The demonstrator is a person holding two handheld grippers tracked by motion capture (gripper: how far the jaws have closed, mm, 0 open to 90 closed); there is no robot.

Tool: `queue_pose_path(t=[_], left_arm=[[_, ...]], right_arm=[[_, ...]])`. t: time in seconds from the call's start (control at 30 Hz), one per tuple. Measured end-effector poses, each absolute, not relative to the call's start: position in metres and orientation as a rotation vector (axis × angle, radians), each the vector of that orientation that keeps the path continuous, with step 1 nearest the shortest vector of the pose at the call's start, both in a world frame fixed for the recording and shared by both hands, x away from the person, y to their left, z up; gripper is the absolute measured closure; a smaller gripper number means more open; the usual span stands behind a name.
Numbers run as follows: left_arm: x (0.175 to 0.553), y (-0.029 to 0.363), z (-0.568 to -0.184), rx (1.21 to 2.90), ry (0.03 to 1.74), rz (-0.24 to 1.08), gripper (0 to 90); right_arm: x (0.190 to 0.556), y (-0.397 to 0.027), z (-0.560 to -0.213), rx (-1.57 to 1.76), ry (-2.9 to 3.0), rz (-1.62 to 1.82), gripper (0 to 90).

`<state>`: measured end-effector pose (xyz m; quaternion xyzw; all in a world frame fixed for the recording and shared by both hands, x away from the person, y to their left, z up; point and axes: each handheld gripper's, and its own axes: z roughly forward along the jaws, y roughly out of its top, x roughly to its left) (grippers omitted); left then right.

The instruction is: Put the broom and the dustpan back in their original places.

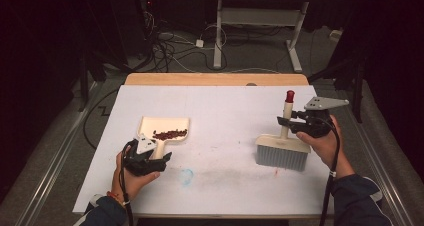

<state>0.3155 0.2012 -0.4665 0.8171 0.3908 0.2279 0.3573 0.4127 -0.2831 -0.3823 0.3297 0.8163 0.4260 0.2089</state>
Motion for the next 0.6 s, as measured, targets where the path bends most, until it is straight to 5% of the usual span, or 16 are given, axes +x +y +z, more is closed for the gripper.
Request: queue_pose_path(t=[0.6], left_arm=[[0.297,0.195,-0.467,2.159,0.863,0.653,24.9]], right_arm=[[0.463,-0.25,-0.412,1.124,2.156,0.974,53.4]])
